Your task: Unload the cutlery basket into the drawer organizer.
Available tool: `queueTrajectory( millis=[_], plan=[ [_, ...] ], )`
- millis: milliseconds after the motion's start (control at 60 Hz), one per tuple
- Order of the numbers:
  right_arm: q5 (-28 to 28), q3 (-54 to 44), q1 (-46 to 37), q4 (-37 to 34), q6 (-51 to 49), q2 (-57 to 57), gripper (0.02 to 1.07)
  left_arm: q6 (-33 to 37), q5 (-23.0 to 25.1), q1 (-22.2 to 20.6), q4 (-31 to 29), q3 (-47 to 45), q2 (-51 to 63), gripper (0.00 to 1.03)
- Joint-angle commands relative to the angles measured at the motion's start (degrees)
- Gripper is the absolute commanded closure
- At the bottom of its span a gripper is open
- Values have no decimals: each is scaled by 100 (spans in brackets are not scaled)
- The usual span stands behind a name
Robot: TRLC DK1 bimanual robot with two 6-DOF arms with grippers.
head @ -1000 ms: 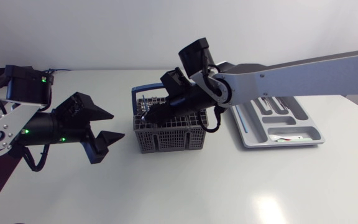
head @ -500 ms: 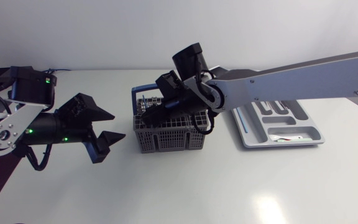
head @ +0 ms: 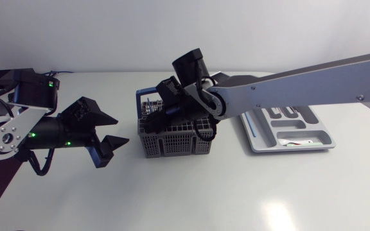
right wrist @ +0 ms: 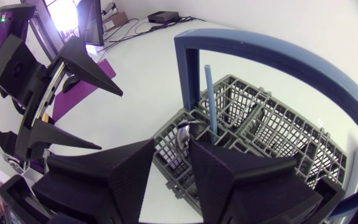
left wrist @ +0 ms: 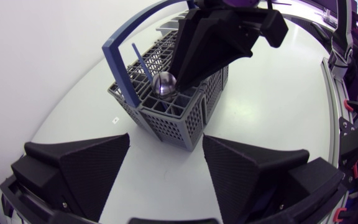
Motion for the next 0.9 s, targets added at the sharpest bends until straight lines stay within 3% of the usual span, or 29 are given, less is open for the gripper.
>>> queueTrajectory(
  millis=[0, 150, 350, 517, 883],
  plan=[
    [43, 148, 57, 59, 169, 170, 71, -9, 75, 59, 86, -9, 93, 5],
    [87, 139, 75, 94, 169, 187, 72, -44, 453, 208, 24, 88, 163, 5],
    [139, 139, 92, 155, 178, 214, 83, -18, 998, 446, -143, 211, 260, 5],
    [148, 130, 84, 208, 178, 240, 94, 26, 1007, 463, -160, 219, 313, 5],
    [183, 25, 101, 305, 134, 205, 100, 26, 1007, 428, -160, 263, 418, 5]
  ],
)
